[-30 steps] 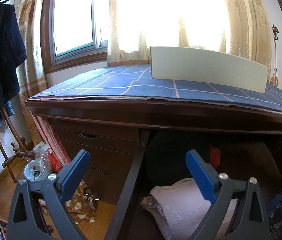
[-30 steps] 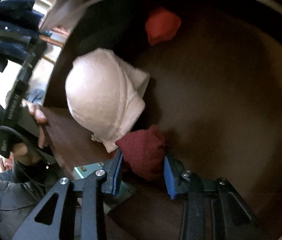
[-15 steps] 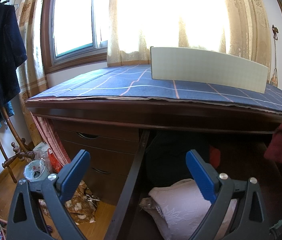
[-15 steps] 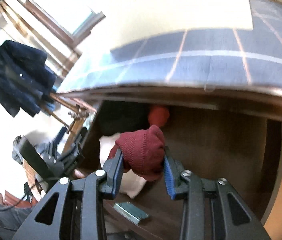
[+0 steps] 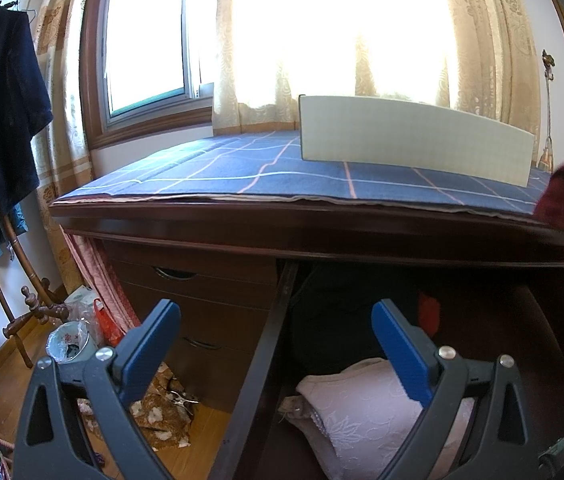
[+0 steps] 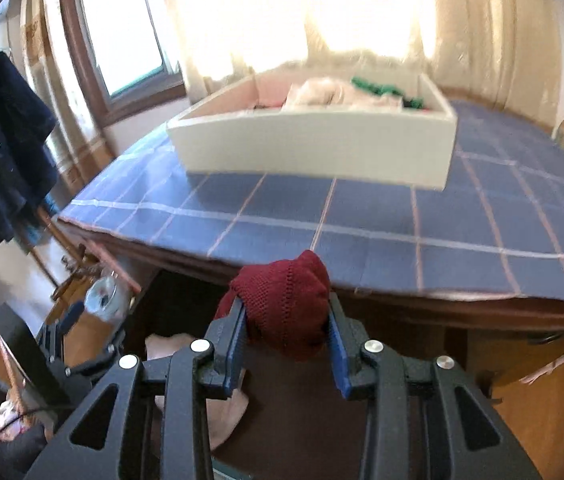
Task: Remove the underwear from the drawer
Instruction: 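Carry the dark red sock with the right gripper over the box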
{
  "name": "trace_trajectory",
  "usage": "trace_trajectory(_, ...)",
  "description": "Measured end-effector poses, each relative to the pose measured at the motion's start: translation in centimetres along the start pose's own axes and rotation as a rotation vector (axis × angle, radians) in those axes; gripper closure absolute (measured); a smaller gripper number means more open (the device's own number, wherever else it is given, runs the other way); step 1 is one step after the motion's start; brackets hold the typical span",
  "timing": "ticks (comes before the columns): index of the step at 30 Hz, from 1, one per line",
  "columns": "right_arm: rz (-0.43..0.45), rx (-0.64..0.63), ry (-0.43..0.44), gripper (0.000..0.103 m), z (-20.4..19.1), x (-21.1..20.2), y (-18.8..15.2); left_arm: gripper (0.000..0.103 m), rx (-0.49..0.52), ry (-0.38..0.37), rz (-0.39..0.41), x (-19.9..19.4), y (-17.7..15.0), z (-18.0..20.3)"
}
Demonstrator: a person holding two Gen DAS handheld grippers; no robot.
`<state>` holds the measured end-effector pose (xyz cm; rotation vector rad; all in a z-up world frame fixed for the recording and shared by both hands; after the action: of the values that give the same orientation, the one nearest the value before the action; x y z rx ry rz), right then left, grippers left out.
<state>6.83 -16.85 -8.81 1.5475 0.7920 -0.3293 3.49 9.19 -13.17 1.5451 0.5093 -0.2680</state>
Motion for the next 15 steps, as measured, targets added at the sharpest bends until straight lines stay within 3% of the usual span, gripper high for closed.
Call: trace_trajectory(15,0.191,-0.049,-0.125,0.064,-2.0,-1.5,5.4,0.005,0.009,0.003,0.004,0.2,0.2,0.2)
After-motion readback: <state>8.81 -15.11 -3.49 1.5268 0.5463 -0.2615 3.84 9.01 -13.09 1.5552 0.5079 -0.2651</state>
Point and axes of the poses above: each gripper's, at about its wrist camera, not at the fingertips, and x roughly the way its jaws point, z to its right, y to its top, the point moved 2 cm from there along x, roughly the way its jaws point, and after that the axes turned 2 degrees about y, right-handed, at the moved point
